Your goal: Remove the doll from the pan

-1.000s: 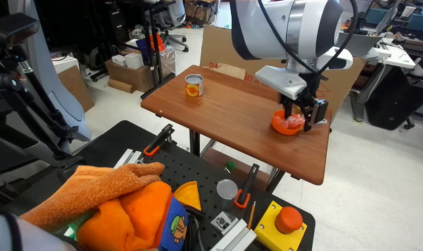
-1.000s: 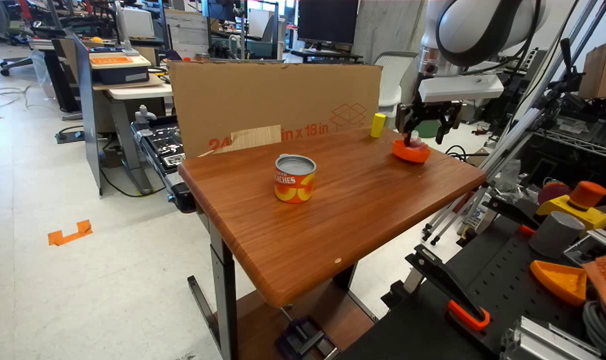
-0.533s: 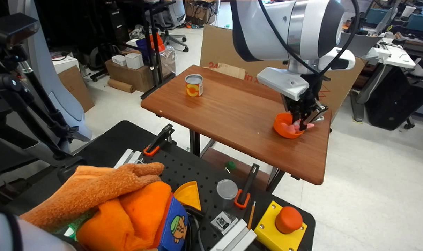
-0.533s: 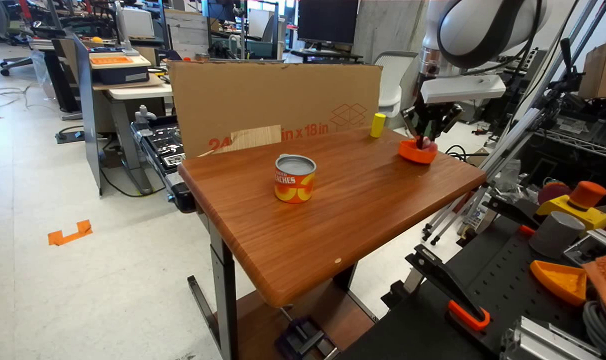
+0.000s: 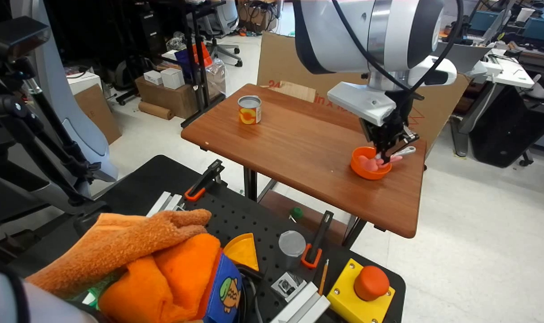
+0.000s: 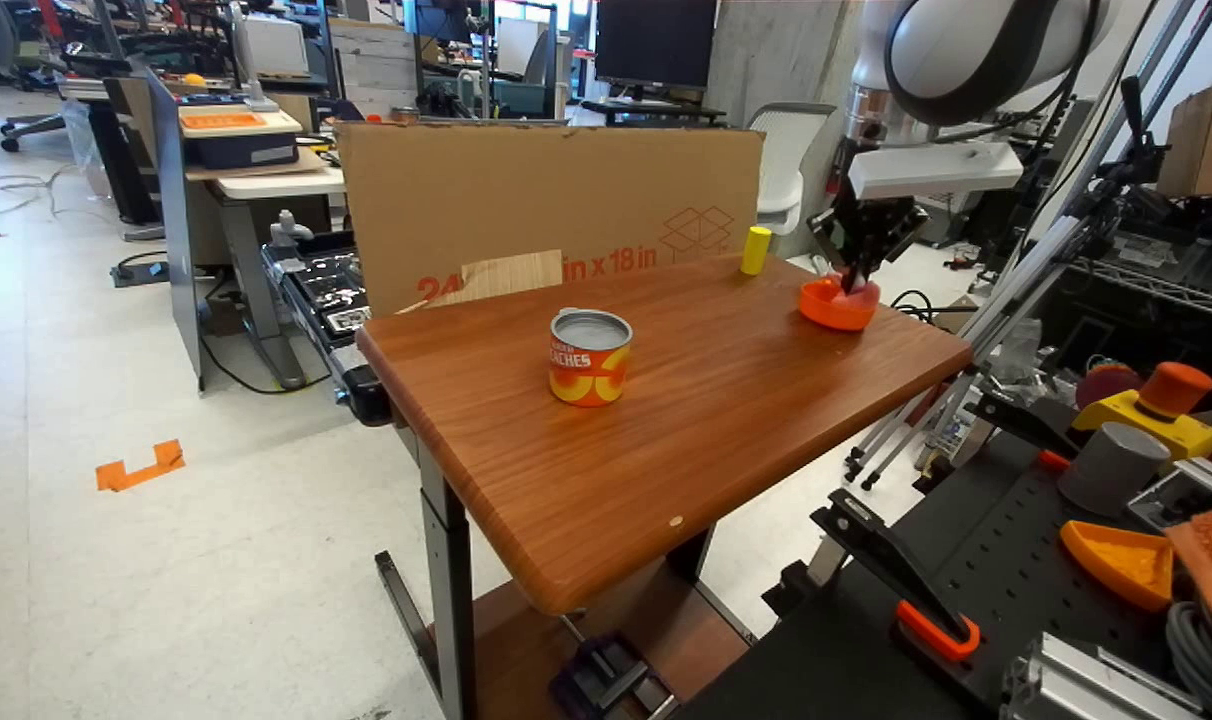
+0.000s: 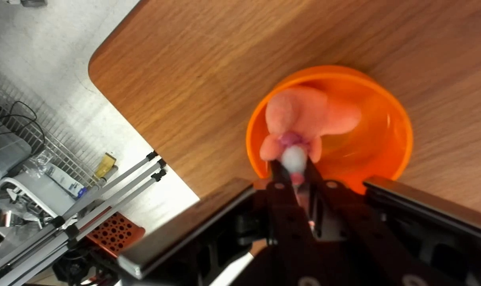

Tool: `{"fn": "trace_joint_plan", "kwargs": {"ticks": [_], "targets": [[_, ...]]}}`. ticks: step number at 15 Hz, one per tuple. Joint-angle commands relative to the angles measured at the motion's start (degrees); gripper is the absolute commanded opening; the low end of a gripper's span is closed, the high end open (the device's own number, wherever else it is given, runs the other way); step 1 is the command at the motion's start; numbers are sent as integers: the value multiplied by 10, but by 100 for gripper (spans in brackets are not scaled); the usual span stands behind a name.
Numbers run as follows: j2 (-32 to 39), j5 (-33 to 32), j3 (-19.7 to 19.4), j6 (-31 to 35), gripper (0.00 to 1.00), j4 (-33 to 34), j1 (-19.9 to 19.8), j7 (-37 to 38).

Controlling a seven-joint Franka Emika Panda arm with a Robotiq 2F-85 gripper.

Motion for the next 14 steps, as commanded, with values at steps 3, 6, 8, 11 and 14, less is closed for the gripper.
{"fn": "trace_joint_plan", "kwargs": {"ticks": [3, 6, 8, 11, 14], "targets": [[-166, 9, 42, 71, 6, -149, -22, -70], [-237, 49, 86, 144, 6, -228, -43, -107], [-265, 143, 150, 185, 6, -272, -66, -169], [-283, 293, 289, 172, 6, -257, -94, -198], [-215, 431, 321, 164, 6, -160, -73, -241]]}}
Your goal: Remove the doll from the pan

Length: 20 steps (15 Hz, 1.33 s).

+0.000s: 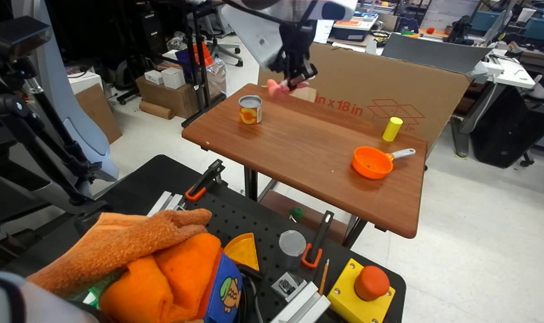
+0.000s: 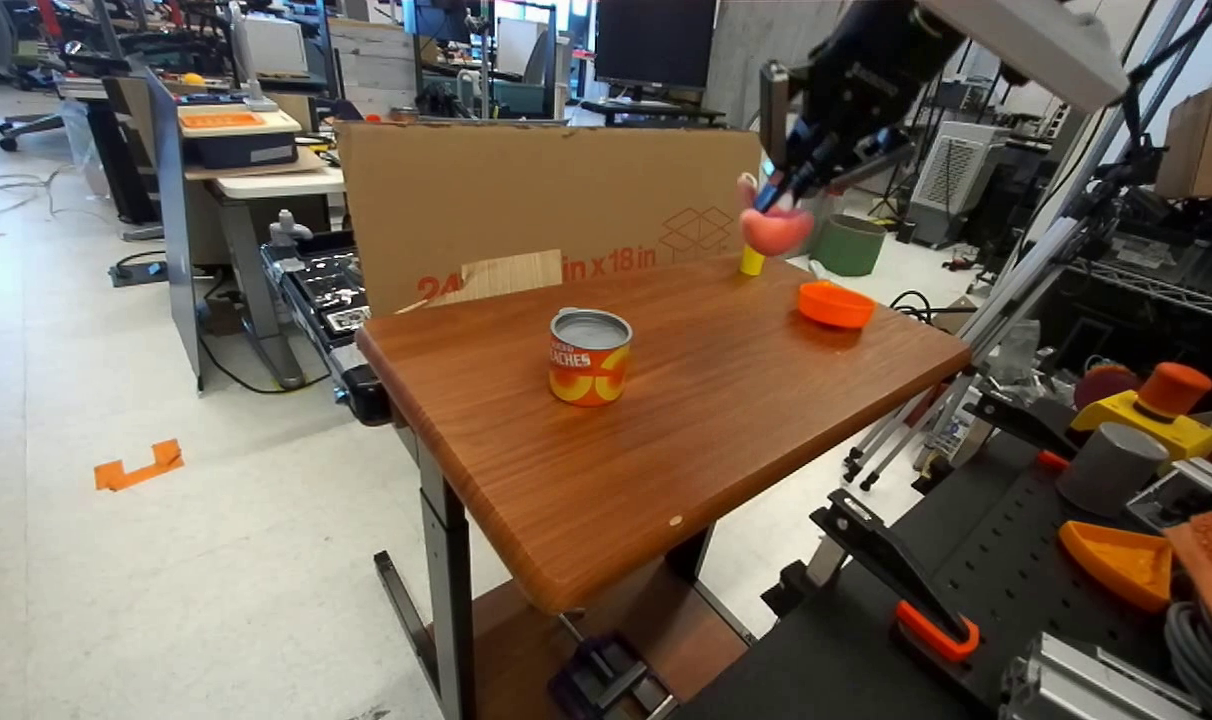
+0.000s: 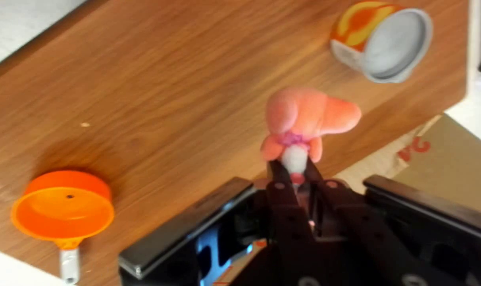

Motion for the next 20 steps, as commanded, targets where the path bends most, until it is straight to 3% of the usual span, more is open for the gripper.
{"fn": "trace_joint_plan", "kwargs": {"ticks": [1, 4, 8, 10, 12, 13, 15, 17, 18, 20], "targets": [[82, 149, 36, 5, 6, 107, -2, -88], [154, 188, 49, 19, 6, 181, -26, -118], [274, 159, 31, 69, 6, 296, -43, -99], [321, 139, 2, 72, 6, 341, -31, -77], [352, 92, -54, 44, 6, 357, -1, -22], [364, 65, -97, 24, 6, 356, 28, 16], [387, 31, -145, -1, 6, 360, 62, 63], [394, 10, -170, -30, 6, 358, 86, 95], [379, 3, -175, -37, 47, 350, 96, 104], [332, 2, -150, -67, 54, 324, 90, 100]]}}
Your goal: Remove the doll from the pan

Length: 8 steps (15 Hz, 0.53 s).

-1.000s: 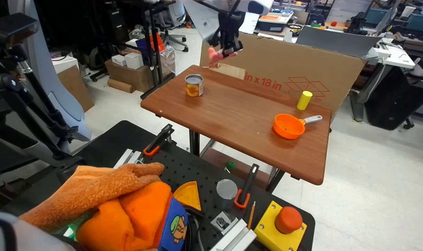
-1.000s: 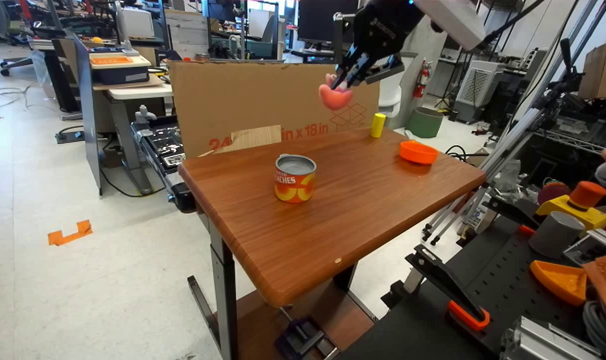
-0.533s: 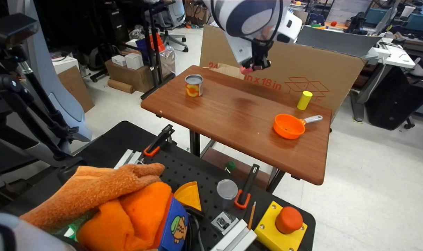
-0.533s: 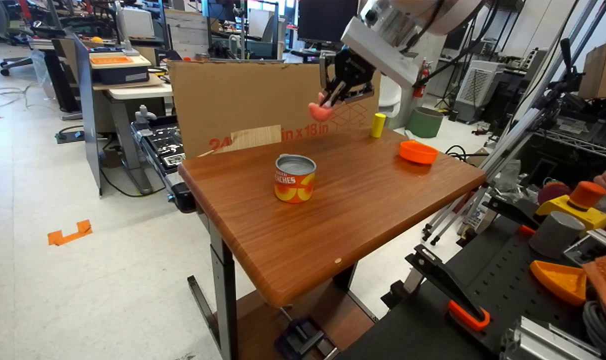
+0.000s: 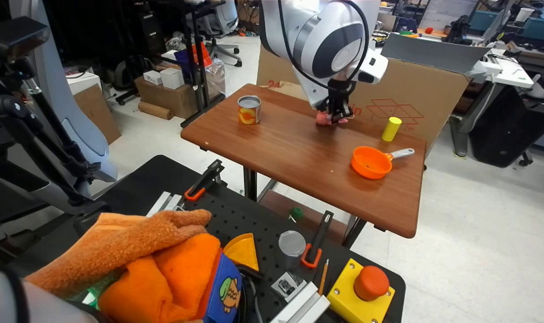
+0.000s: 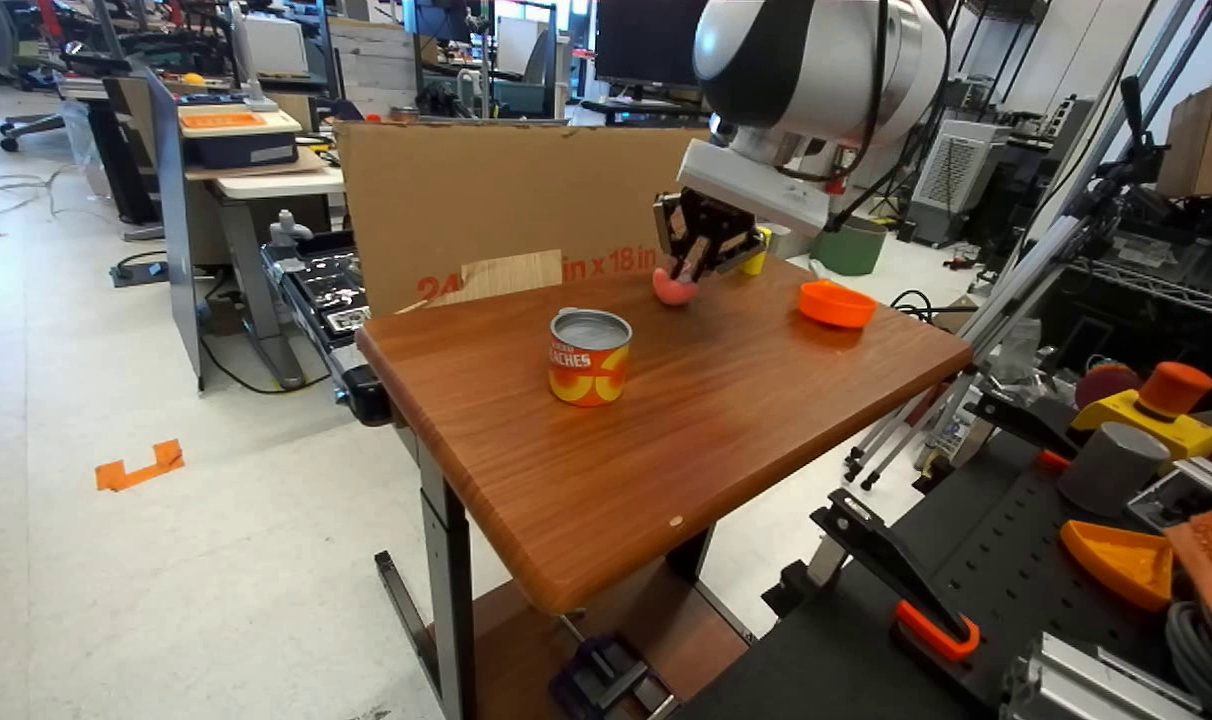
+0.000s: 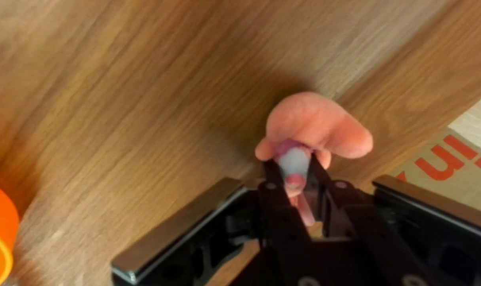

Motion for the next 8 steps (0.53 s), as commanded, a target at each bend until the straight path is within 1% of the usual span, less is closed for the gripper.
{"fn": "trace_joint_plan", "kwargs": {"ticks": [1, 2, 3, 4, 5, 6, 7, 8], "targets": [[-81, -14, 29, -68, 60, -52, 0, 4], [-112, -11, 45, -75, 67, -71, -7, -10], [-148, 2, 72, -68, 73, -93, -25, -31], [-174, 24, 111, -50, 80, -106, -54, -66], [-93, -8, 67, -48, 60, -48, -18, -9], [-123, -2, 87, -49, 66, -64, -30, -23], [-147, 2, 99, -50, 74, -77, -38, -31], [-163, 3, 103, -50, 79, -89, -44, -36]]}}
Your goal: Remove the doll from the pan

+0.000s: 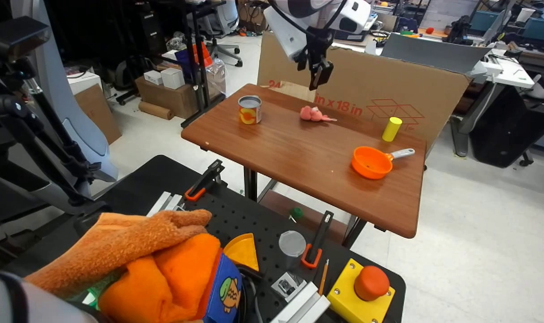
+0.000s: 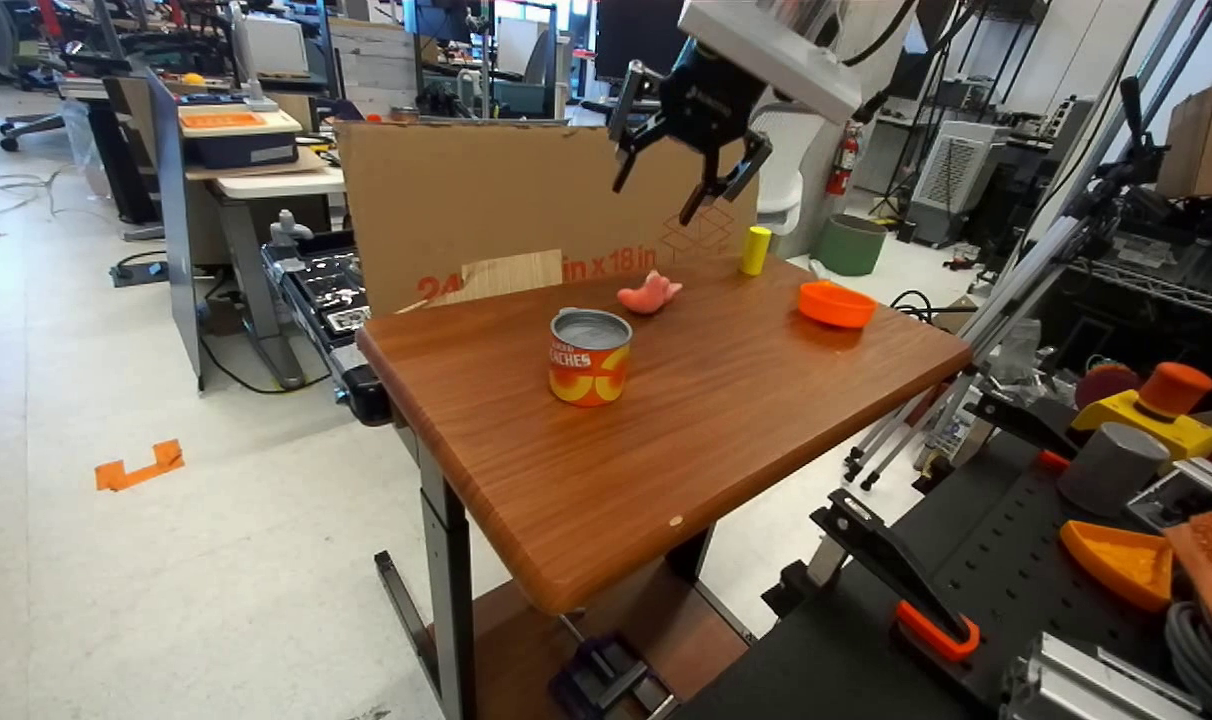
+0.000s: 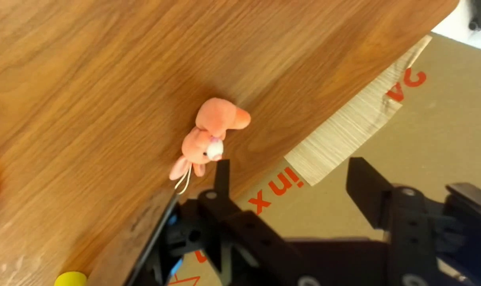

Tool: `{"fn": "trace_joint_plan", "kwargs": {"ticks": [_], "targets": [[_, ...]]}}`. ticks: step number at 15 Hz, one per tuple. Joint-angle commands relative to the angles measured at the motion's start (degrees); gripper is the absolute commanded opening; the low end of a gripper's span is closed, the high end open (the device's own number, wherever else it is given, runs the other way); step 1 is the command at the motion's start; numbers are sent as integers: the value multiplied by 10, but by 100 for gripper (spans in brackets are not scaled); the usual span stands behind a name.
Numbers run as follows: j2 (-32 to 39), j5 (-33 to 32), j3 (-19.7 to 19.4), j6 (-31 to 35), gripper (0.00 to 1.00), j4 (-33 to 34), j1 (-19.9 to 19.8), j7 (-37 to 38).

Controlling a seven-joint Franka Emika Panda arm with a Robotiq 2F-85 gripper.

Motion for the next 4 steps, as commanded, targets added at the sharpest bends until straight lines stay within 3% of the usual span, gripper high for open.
{"fn": "trace_joint_plan", "kwargs": {"ticks": [1, 4], "targets": [[-7, -7, 5, -1, 80, -7, -8, 3], [-6, -7, 6, -1, 80, -13, -11, -1]]}}
